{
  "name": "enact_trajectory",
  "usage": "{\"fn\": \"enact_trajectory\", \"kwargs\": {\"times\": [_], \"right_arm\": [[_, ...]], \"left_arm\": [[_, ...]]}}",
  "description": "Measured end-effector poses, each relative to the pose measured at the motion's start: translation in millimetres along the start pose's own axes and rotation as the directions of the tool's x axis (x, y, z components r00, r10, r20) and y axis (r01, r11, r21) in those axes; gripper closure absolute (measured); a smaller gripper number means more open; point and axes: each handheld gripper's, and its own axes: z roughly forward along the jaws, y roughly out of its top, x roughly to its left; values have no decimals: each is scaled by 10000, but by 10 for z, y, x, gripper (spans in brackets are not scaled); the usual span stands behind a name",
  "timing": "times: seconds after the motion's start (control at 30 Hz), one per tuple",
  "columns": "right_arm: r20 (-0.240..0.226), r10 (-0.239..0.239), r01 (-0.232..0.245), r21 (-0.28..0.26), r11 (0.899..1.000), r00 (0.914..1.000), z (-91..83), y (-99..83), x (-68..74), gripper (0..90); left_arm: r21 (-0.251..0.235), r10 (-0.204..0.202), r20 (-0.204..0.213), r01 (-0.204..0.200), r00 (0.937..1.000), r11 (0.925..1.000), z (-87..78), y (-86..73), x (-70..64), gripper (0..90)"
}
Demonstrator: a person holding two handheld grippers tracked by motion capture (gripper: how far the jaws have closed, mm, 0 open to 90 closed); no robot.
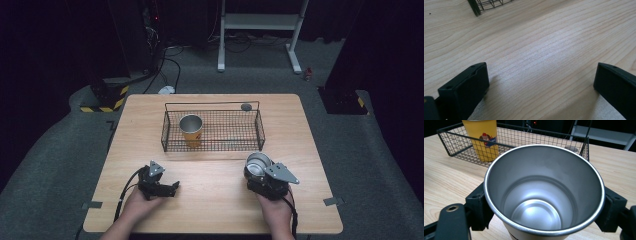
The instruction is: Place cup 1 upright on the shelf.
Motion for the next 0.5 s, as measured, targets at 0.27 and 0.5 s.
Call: {"fn": "enact_trajectory", "kwargs": {"times": [0.27, 0.5], "right_arm": [[-26, 5, -5, -40, 10000, 10000, -4, 4, 5, 186], [-67, 58, -58, -55, 10000, 10000, 0, 9, 6, 186]], "left_arm": [[-6, 4, -15, -4, 10000, 10000, -1, -1, 1, 5], [-4, -52, -40, 52, 10000, 10000, -2, -3, -2, 5]]}}
